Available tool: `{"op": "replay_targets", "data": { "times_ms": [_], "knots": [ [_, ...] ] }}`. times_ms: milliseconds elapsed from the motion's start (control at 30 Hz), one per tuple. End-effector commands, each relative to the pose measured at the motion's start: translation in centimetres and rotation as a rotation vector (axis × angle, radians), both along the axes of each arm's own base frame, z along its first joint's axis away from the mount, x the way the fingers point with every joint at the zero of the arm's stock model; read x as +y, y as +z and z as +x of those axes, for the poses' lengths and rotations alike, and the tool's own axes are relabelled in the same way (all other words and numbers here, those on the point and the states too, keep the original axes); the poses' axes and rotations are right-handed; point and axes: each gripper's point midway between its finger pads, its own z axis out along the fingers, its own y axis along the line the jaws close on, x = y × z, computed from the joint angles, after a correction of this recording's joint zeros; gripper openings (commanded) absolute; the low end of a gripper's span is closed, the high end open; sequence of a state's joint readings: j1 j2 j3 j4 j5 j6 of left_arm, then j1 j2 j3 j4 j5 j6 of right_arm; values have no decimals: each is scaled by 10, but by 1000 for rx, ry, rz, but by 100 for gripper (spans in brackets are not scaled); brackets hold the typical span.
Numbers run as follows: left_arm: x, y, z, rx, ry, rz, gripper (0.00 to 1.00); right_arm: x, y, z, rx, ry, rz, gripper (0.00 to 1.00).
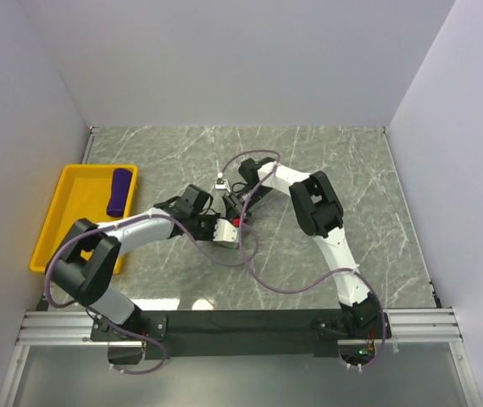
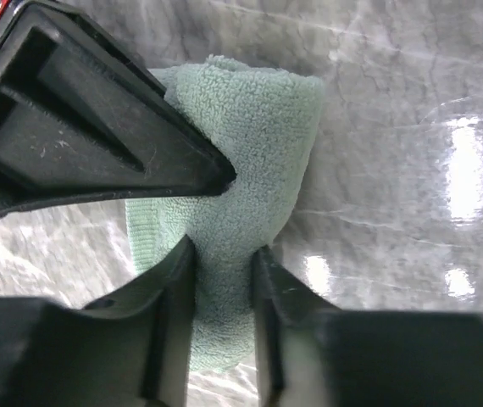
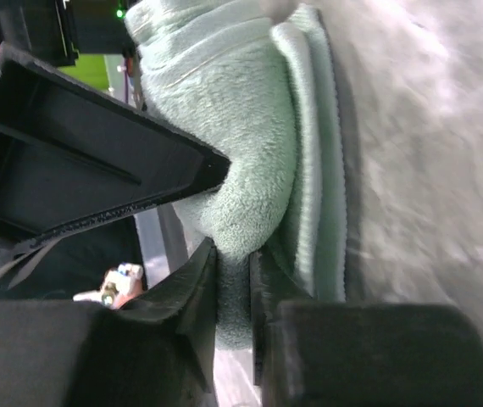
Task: Roll the towels
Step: Roll the towel
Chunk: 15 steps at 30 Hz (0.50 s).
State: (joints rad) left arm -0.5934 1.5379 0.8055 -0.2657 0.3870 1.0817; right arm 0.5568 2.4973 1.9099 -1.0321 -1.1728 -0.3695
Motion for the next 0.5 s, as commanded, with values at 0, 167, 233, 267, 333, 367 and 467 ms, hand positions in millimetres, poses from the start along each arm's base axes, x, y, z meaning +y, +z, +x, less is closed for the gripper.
{"op": "replay_targets", "data": {
  "times_ms": [0,167,233,267,333,367,467],
  "knots": [
    [17,-31,-32,188,-17,117,24,-20,-38,17,-115,-12,-152,24],
    [27,-32,-76,428,-30,163,7,-32,4,55,-183,-153,-142,54],
    [29,-32,-83,488,-19,179,4,-42,27,73,-242,-200,-129,56],
    [33,-31,-89,522,-11,194,1,-47,33,82,-275,-226,-144,56],
    [32,-29,-89,568,16,196,1,-60,54,94,-335,-273,-145,56],
    [35,-28,-94,615,34,213,1,-75,59,110,-382,-326,-166,56],
    [30,-23,-84,716,113,201,1,-115,89,129,-505,-430,-183,56]
  ]
}}
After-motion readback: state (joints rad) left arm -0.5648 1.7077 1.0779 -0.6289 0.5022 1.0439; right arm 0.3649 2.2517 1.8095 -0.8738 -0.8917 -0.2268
